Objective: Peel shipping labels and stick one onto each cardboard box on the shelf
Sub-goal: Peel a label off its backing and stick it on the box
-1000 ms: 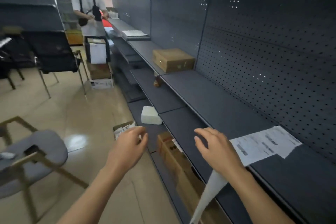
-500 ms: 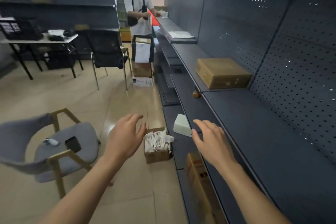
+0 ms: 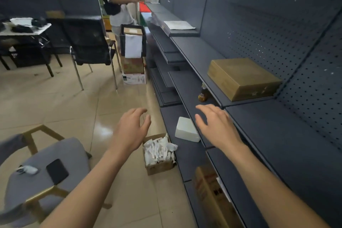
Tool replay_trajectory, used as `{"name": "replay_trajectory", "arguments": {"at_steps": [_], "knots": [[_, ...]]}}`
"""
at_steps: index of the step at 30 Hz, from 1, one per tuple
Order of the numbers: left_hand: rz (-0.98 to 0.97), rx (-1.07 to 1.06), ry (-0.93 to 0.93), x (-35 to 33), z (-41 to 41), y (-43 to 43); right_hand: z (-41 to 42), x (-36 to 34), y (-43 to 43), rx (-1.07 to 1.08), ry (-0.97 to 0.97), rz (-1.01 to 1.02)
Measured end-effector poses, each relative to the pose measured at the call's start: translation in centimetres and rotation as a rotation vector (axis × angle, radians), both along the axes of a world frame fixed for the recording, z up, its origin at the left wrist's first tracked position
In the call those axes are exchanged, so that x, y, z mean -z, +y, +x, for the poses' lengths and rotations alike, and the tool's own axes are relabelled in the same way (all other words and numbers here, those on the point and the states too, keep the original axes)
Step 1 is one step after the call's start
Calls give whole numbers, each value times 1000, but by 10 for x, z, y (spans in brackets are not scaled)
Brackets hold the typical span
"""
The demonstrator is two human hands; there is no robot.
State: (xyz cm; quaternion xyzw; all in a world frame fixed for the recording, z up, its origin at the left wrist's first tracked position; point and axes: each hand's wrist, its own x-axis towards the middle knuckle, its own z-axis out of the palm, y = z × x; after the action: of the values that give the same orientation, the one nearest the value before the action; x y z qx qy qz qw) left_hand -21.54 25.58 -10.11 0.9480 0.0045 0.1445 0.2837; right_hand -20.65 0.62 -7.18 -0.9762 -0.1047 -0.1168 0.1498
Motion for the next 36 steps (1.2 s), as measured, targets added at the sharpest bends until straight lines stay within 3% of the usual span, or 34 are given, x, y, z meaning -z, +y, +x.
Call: {"name": "replay_trajectory", "arguments": {"at_steps": [10, 21, 30, 33, 36], "knots": [[-14, 235, -10, 12, 142, -36, 80, 6, -38, 228, 48, 36], [-12, 396, -5, -9, 306, -137, 196, -5, -125, 452, -62, 51], [2, 562, 62, -6, 392, -192, 240, 8, -163, 679, 50, 56], [-27, 624, 86, -5, 419, -210, 246, 13, -166, 826, 108, 155], [-76, 666, 139, -9, 445, -228, 247, 16, -158, 979, 132, 461]]}}
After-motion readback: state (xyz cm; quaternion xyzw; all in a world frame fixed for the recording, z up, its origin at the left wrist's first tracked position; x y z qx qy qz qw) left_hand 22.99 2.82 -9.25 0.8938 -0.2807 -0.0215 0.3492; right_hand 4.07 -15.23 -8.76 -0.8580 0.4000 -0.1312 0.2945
